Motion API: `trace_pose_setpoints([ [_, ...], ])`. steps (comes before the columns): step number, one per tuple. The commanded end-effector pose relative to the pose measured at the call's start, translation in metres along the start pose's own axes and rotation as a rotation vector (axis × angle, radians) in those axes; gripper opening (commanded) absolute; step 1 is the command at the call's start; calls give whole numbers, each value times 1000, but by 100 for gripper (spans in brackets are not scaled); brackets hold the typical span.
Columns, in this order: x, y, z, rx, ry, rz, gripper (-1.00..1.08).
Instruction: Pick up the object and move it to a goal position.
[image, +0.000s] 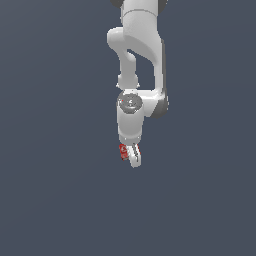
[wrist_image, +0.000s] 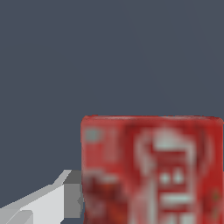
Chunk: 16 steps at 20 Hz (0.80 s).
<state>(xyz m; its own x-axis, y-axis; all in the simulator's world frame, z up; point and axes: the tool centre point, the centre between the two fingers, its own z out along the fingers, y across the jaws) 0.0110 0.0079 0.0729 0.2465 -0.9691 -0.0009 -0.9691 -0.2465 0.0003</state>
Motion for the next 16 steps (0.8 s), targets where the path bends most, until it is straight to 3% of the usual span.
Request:
trace_pose_setpoints([
  [1, -28, 1, -17, 1, 0, -1, -100],
  [10, -123, 3, -78, 1, 1, -1, -100],
  [16, -169, 3, -107, 1, 2, -1, -100],
])
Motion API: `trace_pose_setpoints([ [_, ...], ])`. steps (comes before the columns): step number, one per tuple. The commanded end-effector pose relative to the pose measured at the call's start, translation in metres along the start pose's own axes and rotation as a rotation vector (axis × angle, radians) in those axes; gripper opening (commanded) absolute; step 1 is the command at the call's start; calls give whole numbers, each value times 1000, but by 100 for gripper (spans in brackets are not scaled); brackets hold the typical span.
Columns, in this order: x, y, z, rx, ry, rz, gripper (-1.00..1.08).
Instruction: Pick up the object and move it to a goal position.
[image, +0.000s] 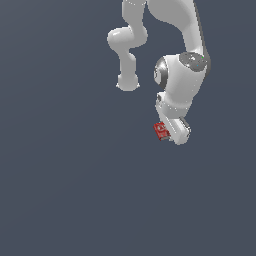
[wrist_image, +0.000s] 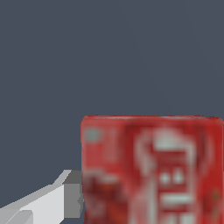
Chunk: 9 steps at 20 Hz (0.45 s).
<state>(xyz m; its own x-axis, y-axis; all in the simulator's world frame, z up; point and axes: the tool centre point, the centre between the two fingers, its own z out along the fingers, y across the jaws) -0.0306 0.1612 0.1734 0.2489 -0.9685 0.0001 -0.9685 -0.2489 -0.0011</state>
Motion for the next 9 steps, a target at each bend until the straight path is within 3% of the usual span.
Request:
trace_pose_setpoints([
  [1, -15, 0, -10, -1, 1, 2, -100],
  [9, -36, -1, -24, -1, 1, 2, -100],
])
